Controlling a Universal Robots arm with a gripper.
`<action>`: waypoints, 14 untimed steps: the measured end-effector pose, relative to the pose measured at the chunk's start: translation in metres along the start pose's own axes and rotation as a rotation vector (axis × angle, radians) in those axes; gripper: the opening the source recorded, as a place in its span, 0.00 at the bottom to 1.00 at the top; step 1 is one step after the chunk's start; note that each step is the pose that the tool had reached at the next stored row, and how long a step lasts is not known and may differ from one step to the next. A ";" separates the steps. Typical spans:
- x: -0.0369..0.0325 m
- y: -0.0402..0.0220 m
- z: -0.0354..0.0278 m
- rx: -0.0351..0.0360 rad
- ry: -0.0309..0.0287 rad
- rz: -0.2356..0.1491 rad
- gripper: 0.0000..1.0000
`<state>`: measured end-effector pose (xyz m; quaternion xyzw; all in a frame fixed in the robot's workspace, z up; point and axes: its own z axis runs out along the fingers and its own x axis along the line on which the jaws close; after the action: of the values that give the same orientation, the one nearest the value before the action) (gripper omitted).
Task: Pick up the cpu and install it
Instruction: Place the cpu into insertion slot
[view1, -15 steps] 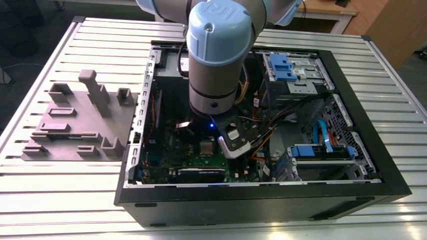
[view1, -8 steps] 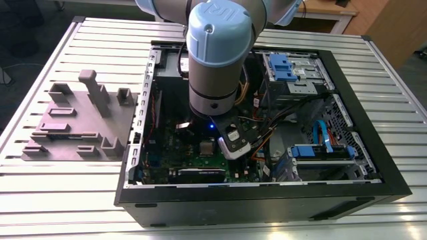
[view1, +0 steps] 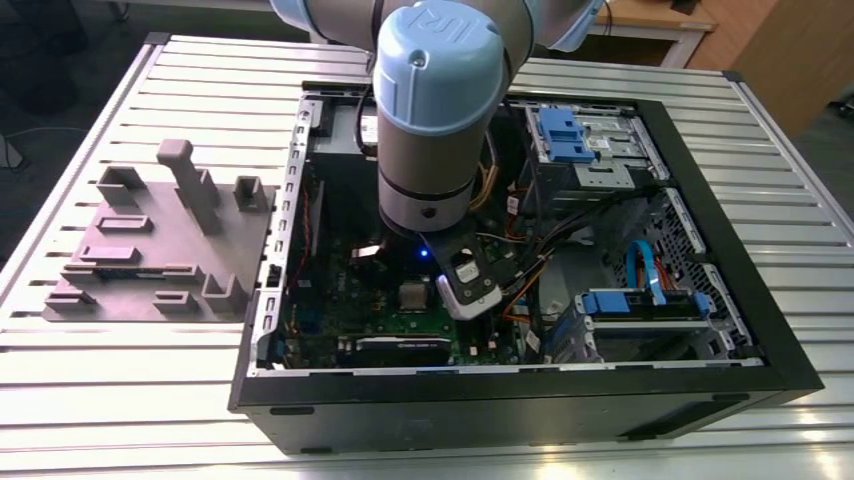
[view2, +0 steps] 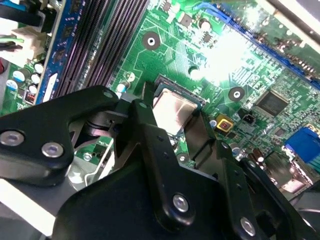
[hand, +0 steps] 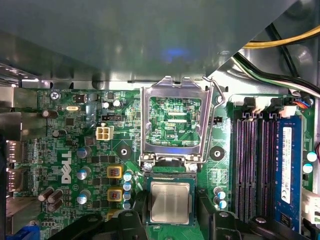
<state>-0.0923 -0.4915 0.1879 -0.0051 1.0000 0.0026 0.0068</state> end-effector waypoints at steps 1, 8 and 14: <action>0.0000 0.0000 -0.0001 0.0001 0.0001 0.000 0.52; -0.0002 0.0000 -0.0043 0.0001 0.0053 0.000 0.52; -0.0008 0.0001 -0.0105 -0.0001 0.0157 0.000 0.51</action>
<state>-0.0916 -0.4915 0.1985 -0.0050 1.0000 0.0027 -0.0011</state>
